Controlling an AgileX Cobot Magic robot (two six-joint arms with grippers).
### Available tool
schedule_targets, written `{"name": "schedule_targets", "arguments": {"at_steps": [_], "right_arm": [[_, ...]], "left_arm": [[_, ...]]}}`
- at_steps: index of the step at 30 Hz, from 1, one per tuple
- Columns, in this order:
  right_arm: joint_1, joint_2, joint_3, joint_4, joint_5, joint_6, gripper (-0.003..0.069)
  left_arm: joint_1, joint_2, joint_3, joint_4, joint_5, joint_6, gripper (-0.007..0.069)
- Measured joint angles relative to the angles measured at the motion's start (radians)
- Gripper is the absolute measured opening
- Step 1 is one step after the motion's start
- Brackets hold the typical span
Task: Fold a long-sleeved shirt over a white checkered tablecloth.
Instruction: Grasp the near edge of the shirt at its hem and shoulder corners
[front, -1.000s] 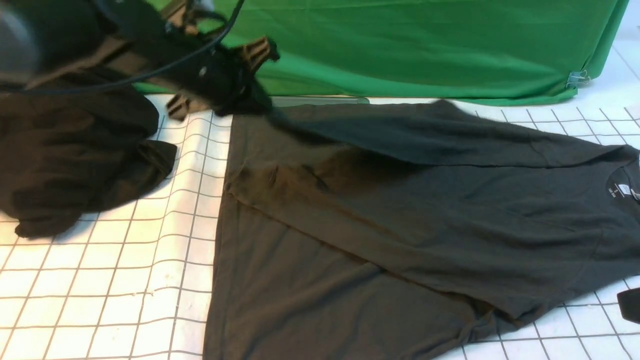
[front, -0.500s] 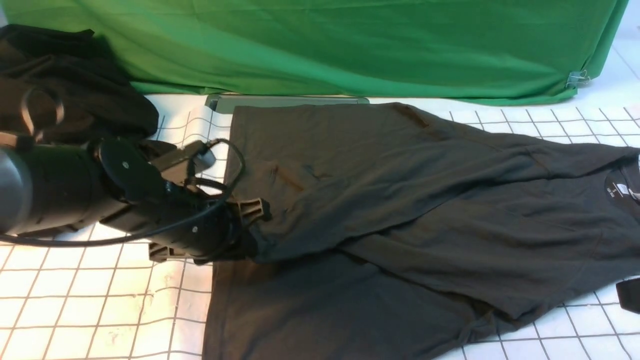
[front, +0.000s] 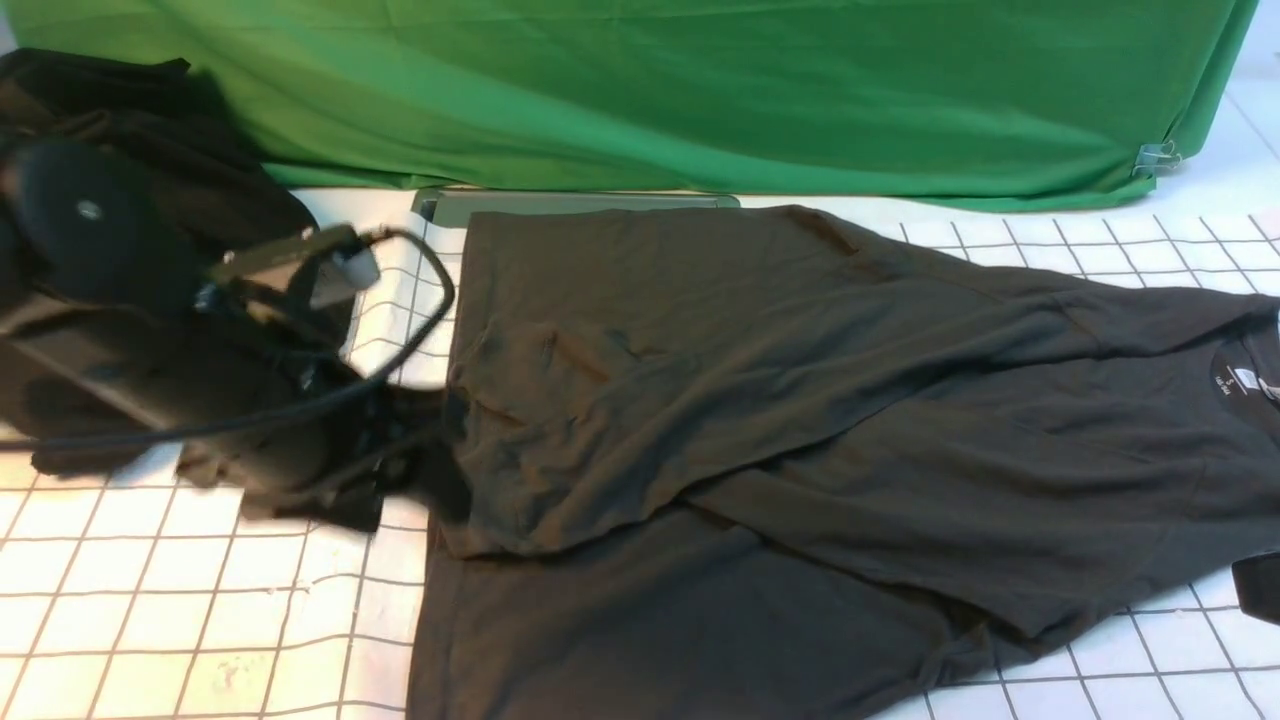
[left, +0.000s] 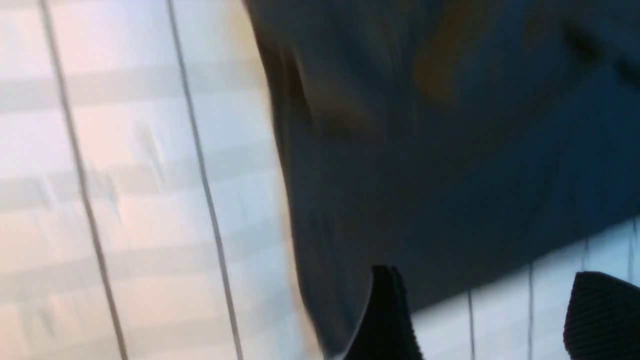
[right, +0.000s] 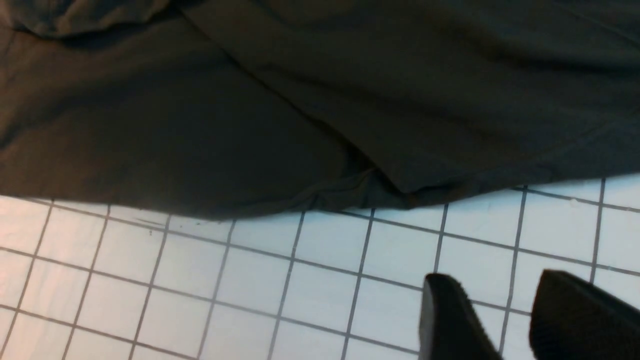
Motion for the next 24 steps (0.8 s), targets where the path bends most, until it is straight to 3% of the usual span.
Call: {"name": "schedule_targets", "arguments": {"at_steps": [3,8,17,21,24], "right_arm": [[0.000,0.000,0.000,0.001,-0.007,-0.014,0.0239],[0.000,0.000,0.000,0.001,-0.008,-0.029,0.0239],[0.000,0.000,0.000,0.001,-0.010,-0.047,0.0240],[0.000,0.000,0.000,0.000,-0.010,-0.048,0.0240],[0.000,0.000,0.000,0.000,-0.003,-0.048,0.0241]], "left_arm": [[-0.057,-0.027,0.112,-0.032,0.043,-0.013,0.0417],[-0.135,-0.007,0.280,-0.059,-0.116,-0.074,0.0367],[-0.140,0.094,0.336,-0.096,-0.295,-0.103,0.0311],[-0.140,0.117,0.333,-0.123,-0.320,-0.097,0.0298],[-0.140,0.120,0.332,-0.144,-0.328,-0.065,0.0246]]}}
